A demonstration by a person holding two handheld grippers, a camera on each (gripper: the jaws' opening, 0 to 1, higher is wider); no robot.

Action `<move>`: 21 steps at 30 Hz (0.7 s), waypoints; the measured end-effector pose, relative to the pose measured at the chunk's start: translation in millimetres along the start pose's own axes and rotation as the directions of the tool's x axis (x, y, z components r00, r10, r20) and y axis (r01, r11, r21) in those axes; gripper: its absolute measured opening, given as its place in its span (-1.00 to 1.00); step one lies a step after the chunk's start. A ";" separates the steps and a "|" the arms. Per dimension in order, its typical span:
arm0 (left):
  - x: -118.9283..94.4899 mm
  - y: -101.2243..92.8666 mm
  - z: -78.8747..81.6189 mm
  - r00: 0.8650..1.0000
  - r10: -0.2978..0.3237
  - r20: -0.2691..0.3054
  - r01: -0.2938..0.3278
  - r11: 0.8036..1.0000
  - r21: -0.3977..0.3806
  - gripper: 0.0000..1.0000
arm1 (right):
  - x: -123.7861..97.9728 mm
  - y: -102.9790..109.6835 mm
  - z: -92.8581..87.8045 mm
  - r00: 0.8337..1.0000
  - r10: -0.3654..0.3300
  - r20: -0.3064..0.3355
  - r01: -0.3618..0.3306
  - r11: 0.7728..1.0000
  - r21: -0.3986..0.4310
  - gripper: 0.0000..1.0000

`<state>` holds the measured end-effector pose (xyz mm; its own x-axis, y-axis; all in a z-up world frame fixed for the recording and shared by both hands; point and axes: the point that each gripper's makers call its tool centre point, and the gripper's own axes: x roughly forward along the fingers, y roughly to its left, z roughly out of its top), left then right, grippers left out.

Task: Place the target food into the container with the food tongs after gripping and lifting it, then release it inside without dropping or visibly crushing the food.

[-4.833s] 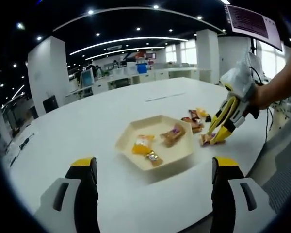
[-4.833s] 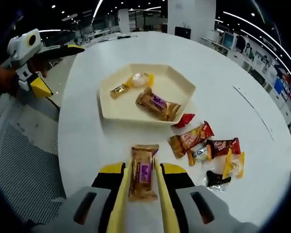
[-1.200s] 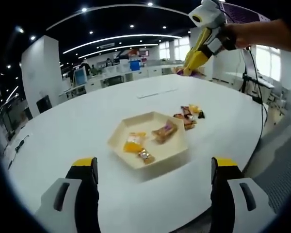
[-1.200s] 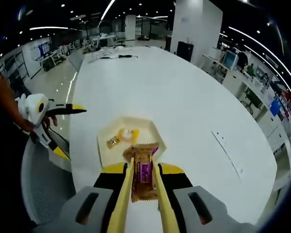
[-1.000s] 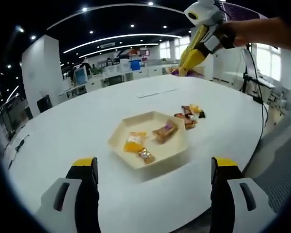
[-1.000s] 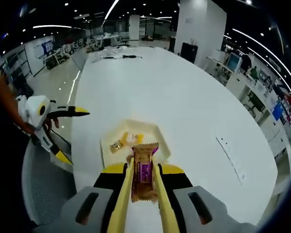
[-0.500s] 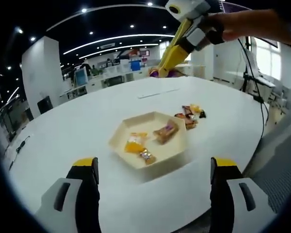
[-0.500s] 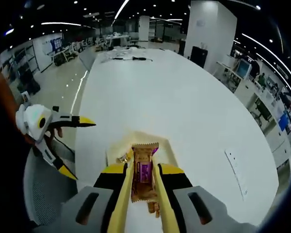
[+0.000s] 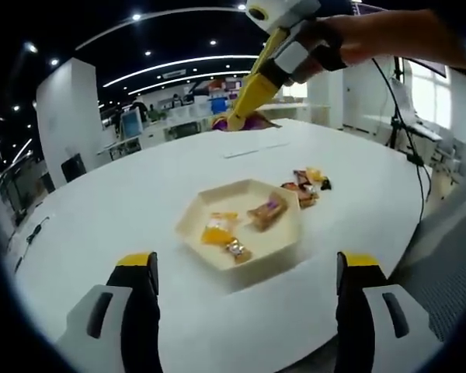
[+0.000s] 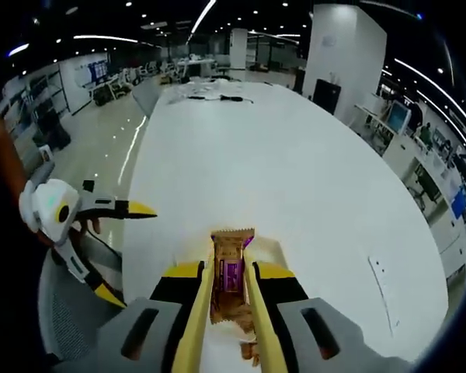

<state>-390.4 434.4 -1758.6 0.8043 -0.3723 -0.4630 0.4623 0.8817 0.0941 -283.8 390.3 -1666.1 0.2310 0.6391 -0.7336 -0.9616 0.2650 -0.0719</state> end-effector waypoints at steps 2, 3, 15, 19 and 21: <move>0.9 0.0 -0.4 1.000 -0.001 0.001 0.001 1.000 0.001 0.82 | 0.4 1.3 1.0 1.000 0.005 0.001 -0.005 1.000 -0.003 -0.53; 0.9 0.0 -0.5 1.000 -0.002 0.002 0.002 1.000 0.000 0.82 | 0.3 1.5 1.1 1.000 0.003 0.001 -0.003 1.000 -0.007 -0.53; 0.6 1.4 -1.2 1.000 0.001 -0.004 -0.001 1.000 0.000 0.82 | -3.3 -1.0 5.2 1.000 -0.014 0.018 0.014 1.000 -0.023 -0.47; 0.0 2.9 -0.2 1.000 0.008 0.004 -0.008 1.000 0.000 0.82 | -6.2 -3.6 1.3 1.000 -0.026 0.014 0.026 0.999 -0.024 -0.46; 0.1 3.1 -0.5 1.000 0.008 0.002 -0.008 1.000 -0.002 0.82 | -8.7 -4.9 -0.7 0.999 -0.031 0.016 0.031 0.999 -0.021 -0.46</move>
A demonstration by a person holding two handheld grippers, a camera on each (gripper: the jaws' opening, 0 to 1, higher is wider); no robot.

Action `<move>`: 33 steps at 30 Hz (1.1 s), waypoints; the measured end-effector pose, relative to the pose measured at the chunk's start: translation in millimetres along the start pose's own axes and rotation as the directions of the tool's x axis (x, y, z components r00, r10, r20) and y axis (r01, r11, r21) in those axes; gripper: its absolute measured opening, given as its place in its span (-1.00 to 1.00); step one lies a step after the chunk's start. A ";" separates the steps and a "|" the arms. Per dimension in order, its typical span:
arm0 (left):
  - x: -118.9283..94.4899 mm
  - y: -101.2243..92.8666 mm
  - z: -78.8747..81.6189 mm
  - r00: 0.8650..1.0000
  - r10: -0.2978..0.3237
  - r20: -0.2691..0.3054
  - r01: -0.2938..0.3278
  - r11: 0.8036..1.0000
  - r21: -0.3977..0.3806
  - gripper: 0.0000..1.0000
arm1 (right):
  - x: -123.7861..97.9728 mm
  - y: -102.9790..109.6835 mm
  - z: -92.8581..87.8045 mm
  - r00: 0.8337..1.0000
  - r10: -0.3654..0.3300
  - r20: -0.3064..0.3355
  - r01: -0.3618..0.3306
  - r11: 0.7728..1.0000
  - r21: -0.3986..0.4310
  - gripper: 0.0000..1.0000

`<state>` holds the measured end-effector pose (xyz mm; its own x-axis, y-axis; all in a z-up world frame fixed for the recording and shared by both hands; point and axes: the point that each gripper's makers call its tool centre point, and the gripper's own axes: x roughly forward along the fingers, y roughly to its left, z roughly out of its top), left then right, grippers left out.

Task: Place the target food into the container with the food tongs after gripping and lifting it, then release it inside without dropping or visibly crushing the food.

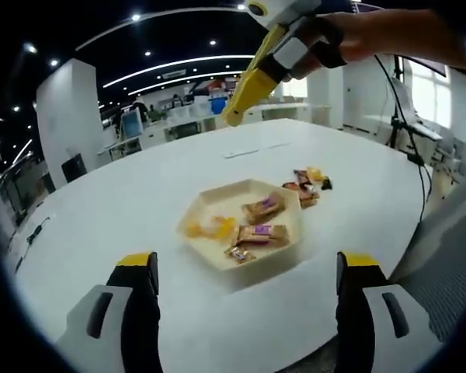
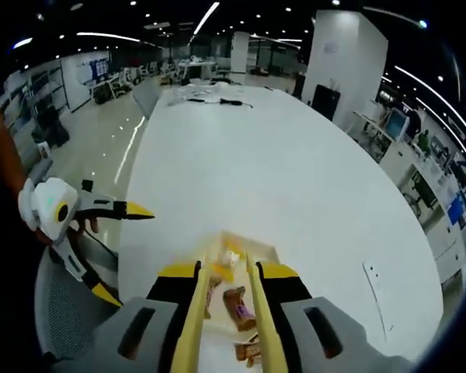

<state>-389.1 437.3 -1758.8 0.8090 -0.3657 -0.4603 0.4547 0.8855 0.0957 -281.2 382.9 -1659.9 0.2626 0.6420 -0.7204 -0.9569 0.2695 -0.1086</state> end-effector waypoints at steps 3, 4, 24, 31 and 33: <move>0.3 -1.1 -0.7 1.000 -0.004 -0.003 0.004 1.000 0.004 0.82 | -3.5 -0.6 -1.4 1.000 -0.007 0.001 0.007 1.000 0.004 -0.46; 0.4 -1.1 -0.9 1.000 -0.004 -0.005 0.004 1.000 0.005 0.82 | -4.4 -1.3 -1.7 1.000 -0.012 0.002 0.012 1.000 0.005 -0.46; 1.0 -1.3 -3.3 1.000 -0.007 -0.018 0.007 1.000 0.009 0.83 | -25.0 -31.5 -31.7 0.994 -0.105 0.015 0.103 0.991 0.084 -0.44; 1.3 -2.2 -3.2 1.000 -0.009 -0.016 0.009 1.000 0.011 0.84 | -39.6 -44.6 -58.4 0.988 -0.157 -0.006 0.156 0.982 0.109 -0.44; 1.7 -2.6 -3.6 1.000 -0.012 -0.017 0.012 1.000 0.011 0.84 | -43.1 -47.6 -65.0 0.985 -0.173 -0.010 0.173 0.977 0.121 -0.44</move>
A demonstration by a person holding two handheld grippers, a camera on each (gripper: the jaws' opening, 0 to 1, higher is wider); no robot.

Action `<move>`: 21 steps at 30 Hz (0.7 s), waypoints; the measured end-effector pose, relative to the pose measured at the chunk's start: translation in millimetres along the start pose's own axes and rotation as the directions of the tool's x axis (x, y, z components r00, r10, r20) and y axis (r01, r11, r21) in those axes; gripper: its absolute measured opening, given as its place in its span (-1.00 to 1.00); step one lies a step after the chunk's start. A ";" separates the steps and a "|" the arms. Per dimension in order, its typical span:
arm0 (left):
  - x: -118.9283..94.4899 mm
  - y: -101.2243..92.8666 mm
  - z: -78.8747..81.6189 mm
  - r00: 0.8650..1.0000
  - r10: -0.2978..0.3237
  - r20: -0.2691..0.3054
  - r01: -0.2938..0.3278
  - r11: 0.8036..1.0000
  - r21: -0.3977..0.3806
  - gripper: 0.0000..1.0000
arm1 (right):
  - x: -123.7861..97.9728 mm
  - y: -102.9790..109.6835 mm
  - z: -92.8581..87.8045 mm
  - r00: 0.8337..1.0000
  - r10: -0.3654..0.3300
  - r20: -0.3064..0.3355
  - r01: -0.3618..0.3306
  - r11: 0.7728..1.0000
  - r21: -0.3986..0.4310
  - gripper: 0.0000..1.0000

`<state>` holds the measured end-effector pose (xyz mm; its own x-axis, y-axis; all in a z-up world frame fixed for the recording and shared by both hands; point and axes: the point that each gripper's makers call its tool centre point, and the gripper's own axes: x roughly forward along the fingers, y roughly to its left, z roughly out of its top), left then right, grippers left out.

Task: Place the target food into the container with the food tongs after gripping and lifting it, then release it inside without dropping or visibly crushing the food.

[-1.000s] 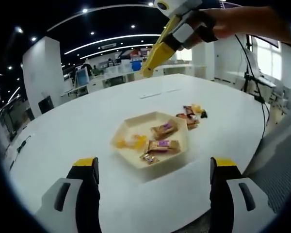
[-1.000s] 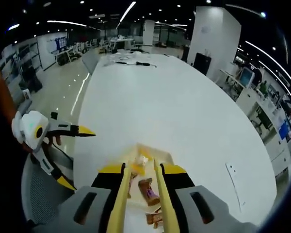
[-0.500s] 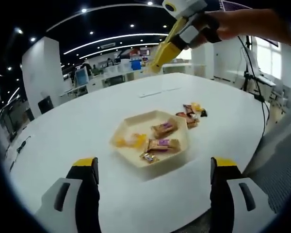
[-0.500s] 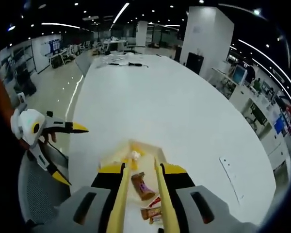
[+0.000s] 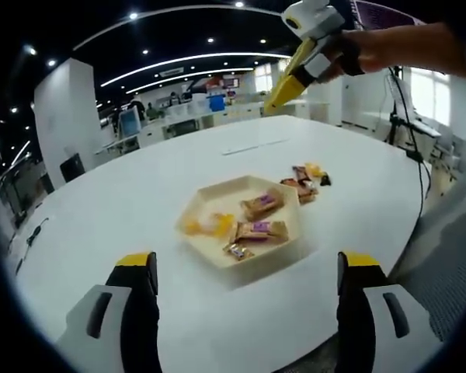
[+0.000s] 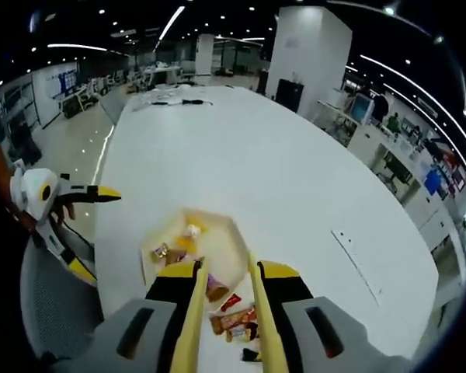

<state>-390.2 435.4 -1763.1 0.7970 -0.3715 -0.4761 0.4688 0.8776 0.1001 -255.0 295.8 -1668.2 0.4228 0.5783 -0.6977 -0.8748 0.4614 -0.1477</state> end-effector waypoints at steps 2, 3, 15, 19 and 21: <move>-0.2 -0.1 -0.3 1.000 -0.001 -0.003 0.001 1.000 0.001 0.84 | -3.3 -3.5 -7.3 1.000 -0.012 -0.003 0.012 1.000 0.010 -0.44; 0.0 0.0 0.0 1.000 -0.001 -0.001 0.001 1.000 0.000 0.84 | -5.5 -5.3 -11.0 1.000 -0.021 -0.002 0.021 1.000 0.016 -0.44; -0.6 -0.2 1.2 1.000 -0.003 0.004 0.003 1.000 -0.002 0.86 | -21.3 -12.4 -42.2 0.997 -0.066 0.045 0.066 0.998 0.009 -0.43; -0.7 -1.1 1.3 1.000 -0.009 0.005 0.009 1.000 -0.005 0.86 | -24.5 -15.4 -48.1 0.995 -0.087 0.049 0.087 0.996 0.005 -0.43; -0.3 -2.2 0.9 1.000 -0.013 0.004 0.013 1.000 -0.004 0.87 | -26.3 -18.4 -50.6 0.994 -0.099 0.055 0.098 0.995 0.009 -0.43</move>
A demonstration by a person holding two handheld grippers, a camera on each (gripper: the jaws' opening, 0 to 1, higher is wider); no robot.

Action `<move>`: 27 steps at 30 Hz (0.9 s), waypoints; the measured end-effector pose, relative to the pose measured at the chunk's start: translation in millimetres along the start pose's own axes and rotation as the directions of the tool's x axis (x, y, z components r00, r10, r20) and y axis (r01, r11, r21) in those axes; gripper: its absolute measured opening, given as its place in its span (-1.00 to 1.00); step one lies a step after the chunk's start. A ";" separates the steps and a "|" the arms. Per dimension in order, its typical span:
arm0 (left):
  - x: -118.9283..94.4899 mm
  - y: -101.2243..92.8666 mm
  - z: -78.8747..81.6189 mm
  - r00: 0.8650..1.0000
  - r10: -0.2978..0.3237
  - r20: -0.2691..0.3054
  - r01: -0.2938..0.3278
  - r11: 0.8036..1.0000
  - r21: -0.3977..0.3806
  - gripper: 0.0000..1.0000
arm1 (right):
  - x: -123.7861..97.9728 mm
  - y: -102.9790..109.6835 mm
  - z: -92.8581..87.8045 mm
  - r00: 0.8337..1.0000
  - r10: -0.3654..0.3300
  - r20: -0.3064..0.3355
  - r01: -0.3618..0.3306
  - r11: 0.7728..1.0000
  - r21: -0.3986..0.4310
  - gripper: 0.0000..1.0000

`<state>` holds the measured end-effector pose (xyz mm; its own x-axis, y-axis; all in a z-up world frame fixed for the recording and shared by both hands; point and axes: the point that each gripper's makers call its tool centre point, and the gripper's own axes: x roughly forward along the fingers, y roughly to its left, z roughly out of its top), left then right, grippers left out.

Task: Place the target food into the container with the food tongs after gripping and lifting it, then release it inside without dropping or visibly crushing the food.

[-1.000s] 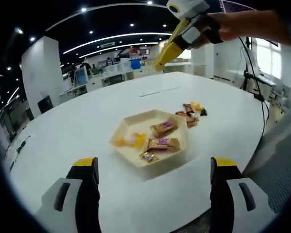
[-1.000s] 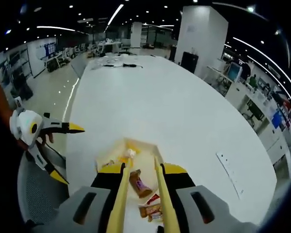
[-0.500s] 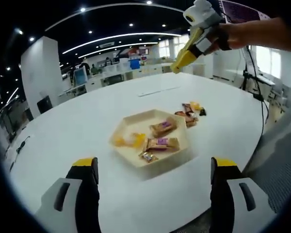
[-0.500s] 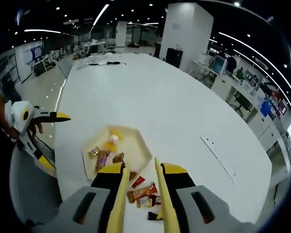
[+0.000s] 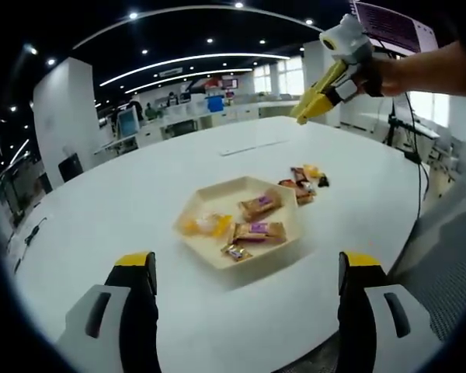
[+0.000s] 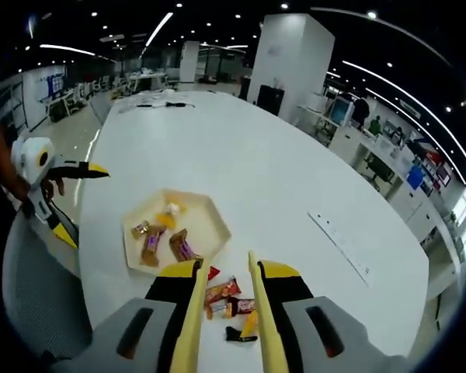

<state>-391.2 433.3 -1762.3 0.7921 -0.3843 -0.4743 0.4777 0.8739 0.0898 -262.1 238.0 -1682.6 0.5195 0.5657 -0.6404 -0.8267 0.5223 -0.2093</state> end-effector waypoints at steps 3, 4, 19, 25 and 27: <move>-0.3 -0.2 0.7 1.000 0.000 0.002 0.000 1.000 -0.001 0.87 | -1.5 -5.2 -5.2 1.000 -0.011 0.001 0.011 1.000 0.007 -0.43; -0.3 -0.2 0.5 1.000 -0.001 0.002 0.001 1.000 -0.002 0.87 | -1.9 -6.1 -7.4 1.000 -0.016 -0.003 0.016 1.000 0.007 -0.43; -0.2 -2.6 -1.7 1.000 -0.015 -0.012 0.015 1.000 -0.001 0.87 | 10.8 -2.9 -41.3 0.999 0.002 -0.034 -0.002 1.000 0.007 -0.42; 0.4 -3.3 -2.2 1.000 -0.020 -0.013 0.020 1.000 -0.007 0.87 | 16.9 0.0 -49.9 0.999 0.008 -0.031 -0.007 1.000 0.012 -0.42; 0.5 -3.7 -2.4 1.000 -0.022 -0.014 0.022 1.000 -0.004 0.87 | 20.5 -0.8 -56.4 0.999 0.005 -0.035 -0.004 1.000 0.016 -0.43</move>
<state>-393.4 430.6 -1765.0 0.7761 -0.3993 -0.4880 0.4933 0.8666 0.0755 -262.9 213.2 -1737.2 0.5078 0.5457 -0.6666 -0.8252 0.5303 -0.1945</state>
